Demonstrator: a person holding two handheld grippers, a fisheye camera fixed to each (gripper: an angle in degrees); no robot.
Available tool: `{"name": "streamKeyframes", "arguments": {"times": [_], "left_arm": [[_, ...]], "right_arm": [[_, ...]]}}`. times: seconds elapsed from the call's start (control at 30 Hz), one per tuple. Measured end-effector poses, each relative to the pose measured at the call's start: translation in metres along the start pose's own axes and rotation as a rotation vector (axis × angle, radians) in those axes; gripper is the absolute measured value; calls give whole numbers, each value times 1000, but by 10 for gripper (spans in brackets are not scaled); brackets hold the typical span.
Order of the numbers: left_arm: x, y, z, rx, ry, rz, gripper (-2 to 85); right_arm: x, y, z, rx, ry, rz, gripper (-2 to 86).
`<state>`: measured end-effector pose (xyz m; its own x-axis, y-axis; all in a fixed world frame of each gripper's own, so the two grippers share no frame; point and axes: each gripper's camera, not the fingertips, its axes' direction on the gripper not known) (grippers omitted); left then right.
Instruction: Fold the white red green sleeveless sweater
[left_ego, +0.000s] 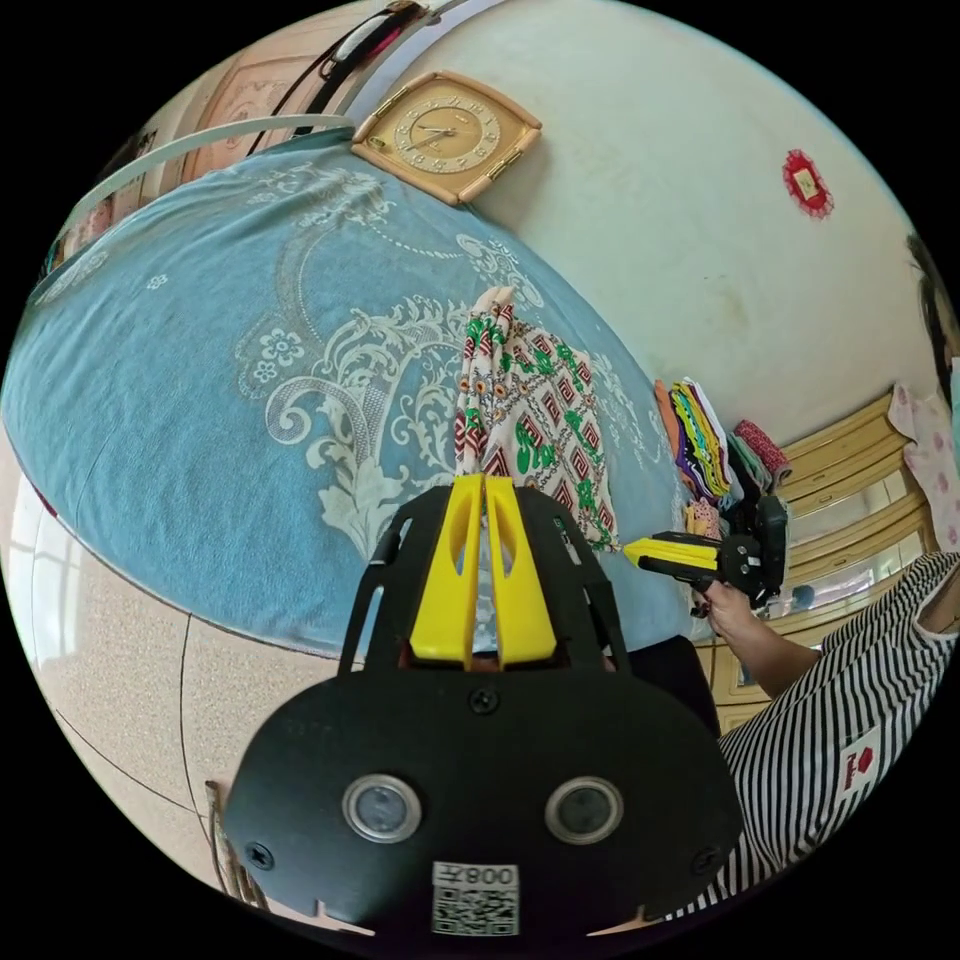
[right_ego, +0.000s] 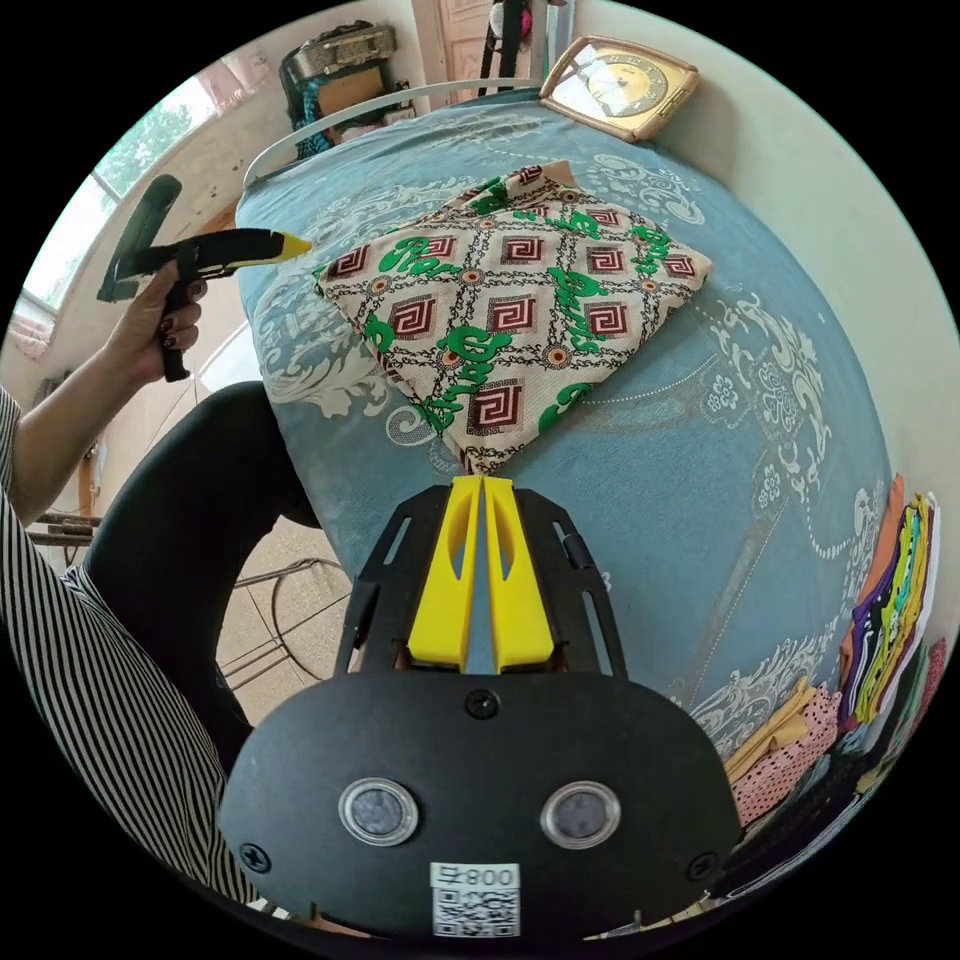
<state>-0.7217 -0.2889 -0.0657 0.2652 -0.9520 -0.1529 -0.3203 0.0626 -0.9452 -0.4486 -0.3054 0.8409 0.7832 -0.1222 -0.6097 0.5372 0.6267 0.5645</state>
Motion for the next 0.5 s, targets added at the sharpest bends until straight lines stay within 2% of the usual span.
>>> {"name": "streamKeyframes", "arguments": {"times": [0.23, 0.3, 0.5], "left_arm": [[26, -6, 40, -139, -30, 5, 2], [31, -4, 43, -132, 11, -16, 2], [74, -2, 40, -136, -33, 52, 3]], "right_arm": [[31, 13, 11, 54, -60, 37, -3], [38, 17, 30, -3, -74, 40, -2], [67, 43, 24, 86, -152, 82, 1]]}}
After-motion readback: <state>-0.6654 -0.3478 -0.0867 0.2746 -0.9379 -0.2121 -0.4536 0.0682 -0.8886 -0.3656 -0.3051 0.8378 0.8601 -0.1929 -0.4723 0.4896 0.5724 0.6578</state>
